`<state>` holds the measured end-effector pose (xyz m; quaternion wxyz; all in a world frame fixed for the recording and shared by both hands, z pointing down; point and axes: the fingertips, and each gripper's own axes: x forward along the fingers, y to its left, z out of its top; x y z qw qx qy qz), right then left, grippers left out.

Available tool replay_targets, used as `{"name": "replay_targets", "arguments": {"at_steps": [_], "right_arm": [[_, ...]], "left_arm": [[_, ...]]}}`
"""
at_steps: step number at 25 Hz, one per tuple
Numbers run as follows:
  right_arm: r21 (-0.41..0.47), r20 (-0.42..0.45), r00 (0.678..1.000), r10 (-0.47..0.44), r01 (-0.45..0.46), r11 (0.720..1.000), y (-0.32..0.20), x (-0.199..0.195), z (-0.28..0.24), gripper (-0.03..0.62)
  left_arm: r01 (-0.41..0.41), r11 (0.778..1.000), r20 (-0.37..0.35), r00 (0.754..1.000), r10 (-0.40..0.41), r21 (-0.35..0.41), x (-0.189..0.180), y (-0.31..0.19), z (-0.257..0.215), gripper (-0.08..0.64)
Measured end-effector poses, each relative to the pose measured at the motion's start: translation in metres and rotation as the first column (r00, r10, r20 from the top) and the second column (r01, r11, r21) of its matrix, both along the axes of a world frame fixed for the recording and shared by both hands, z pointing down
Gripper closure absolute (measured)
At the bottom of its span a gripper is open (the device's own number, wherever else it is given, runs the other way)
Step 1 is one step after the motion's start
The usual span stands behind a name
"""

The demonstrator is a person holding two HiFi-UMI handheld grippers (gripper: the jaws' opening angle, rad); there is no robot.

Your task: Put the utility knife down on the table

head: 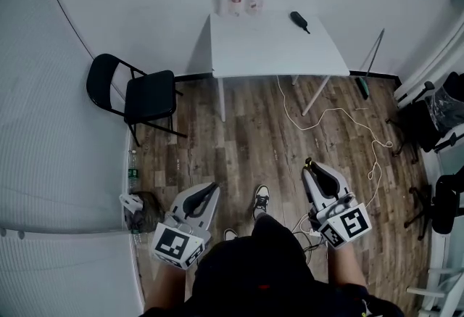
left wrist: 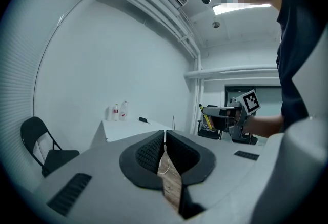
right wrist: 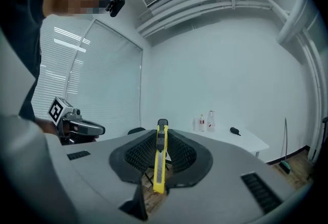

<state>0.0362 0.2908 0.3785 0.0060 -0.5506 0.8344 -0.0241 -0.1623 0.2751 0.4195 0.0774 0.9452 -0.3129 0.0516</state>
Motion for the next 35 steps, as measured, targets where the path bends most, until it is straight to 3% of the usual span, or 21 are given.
{"name": "replay_targets", "arguments": {"at_steps": [11,22,35], "right_arm": [[-0.004,0.017,0.999,-0.037,0.037,0.999,-0.134,0.051,0.015,0.518],[-0.033,0.068,0.988,-0.138,0.141,0.990,-0.265,0.138,0.014,0.518],[-0.073,0.083,0.984,-0.161,0.167,0.983,-0.338,0.163,0.037,0.518]], "left_arm": [[0.081,0.996,0.013,0.997,-0.080,-0.033,0.042,-0.127,0.001,0.529],[0.194,0.980,0.024,0.981,-0.193,-0.054,0.125,-0.238,-0.015,0.529],[0.215,0.973,0.045,0.976,-0.212,-0.087,0.156,-0.317,0.002,0.529]]}}
